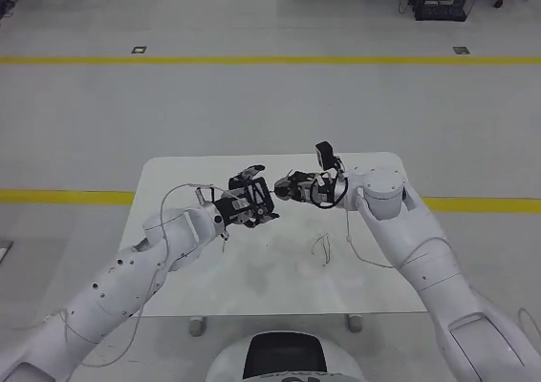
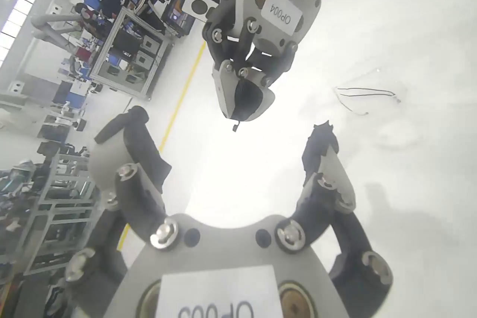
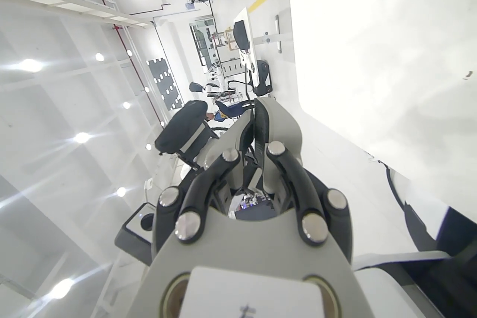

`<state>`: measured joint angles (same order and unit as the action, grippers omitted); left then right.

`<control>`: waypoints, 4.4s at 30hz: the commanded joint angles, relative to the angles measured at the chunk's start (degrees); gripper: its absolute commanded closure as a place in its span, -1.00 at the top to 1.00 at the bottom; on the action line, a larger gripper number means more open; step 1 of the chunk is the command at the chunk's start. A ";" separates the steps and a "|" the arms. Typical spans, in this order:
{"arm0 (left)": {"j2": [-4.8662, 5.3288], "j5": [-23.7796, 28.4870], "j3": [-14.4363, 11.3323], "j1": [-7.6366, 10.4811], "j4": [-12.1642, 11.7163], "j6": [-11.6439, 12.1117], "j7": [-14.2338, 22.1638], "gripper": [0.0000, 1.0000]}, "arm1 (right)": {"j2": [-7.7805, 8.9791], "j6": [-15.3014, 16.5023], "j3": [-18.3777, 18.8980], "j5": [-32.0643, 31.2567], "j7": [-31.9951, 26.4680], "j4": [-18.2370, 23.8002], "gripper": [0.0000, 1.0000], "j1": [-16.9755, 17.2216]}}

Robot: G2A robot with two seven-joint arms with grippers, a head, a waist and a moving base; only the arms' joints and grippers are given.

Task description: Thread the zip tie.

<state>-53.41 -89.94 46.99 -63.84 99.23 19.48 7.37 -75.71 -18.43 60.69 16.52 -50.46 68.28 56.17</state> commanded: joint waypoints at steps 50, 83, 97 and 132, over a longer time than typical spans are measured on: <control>6.91 -0.01 -14.65 11.10 1.11 -1.42 -1.60 -0.82 | 1.62 0.20 -0.76 -0.19 -0.50 4.24 -1.00 2.08; 8.40 15.13 -11.98 8.67 1.30 0.00 -2.34 -1.00 | 3.78 8.56 4.34 0.79 0.37 7.83 1.00 7.23; 8.43 33.78 -10.47 6.92 -0.42 0.00 -4.76 -1.00 | 4.88 19.29 5.55 -2.49 -7.50 7.68 1.00 8.04; 10.15 98.41 -12.91 7.92 3.89 0.00 9.67 -1.00 | 10.44 37.91 2.20 25.57 -29.18 -4.60 1.00 4.76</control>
<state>-43.07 7.20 33.86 -55.81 103.22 19.48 16.72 -65.54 19.47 63.49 41.28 -79.64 63.74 61.05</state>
